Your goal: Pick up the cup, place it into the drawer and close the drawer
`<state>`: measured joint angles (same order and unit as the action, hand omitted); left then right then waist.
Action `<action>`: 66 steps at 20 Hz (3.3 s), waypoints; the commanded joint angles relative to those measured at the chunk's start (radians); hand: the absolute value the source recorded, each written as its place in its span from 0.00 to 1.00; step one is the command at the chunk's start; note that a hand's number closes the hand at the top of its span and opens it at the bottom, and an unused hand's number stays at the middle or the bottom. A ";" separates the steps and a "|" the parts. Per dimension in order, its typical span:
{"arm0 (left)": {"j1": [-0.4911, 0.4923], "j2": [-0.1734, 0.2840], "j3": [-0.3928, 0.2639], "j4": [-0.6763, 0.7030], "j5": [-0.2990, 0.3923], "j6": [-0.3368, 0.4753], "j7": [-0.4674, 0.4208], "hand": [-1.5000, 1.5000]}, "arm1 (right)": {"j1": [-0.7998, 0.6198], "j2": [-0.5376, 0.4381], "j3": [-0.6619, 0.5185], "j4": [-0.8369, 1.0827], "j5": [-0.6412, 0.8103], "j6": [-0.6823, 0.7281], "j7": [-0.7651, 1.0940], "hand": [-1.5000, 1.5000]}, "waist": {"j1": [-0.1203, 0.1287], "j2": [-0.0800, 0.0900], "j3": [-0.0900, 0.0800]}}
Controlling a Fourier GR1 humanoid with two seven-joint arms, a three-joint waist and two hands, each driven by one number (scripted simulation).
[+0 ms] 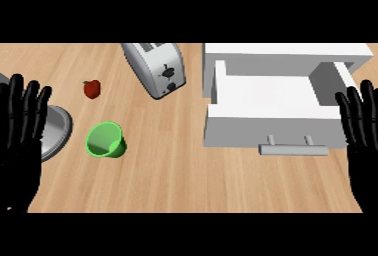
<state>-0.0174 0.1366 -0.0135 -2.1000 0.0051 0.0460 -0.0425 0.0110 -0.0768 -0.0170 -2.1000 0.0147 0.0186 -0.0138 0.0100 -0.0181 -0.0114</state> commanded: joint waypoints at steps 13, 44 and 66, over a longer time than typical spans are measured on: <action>-0.039 0.105 0.175 0.345 0.463 -0.308 0.064 0.00 | -0.093 -0.019 0.054 0.123 -0.044 0.080 0.106 0.00 | -0.009 0.019 0.011; -0.358 0.197 0.258 1.641 0.044 -0.429 -0.715 0.00 | -0.322 -0.106 -0.100 0.267 -0.123 0.146 0.141 0.00 | -0.018 0.022 0.010; -0.488 0.155 0.264 1.933 -0.036 -0.375 -0.981 0.00 | -0.288 -0.096 -0.098 0.231 -0.137 0.159 0.126 0.00 | -0.045 0.032 0.006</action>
<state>-0.4835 0.3087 0.2549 -0.1810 -0.0204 -0.2892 -0.9458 -0.2821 -0.1793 -0.1117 -1.8691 -0.1225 0.1824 0.1222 -0.0340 0.0145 -0.0052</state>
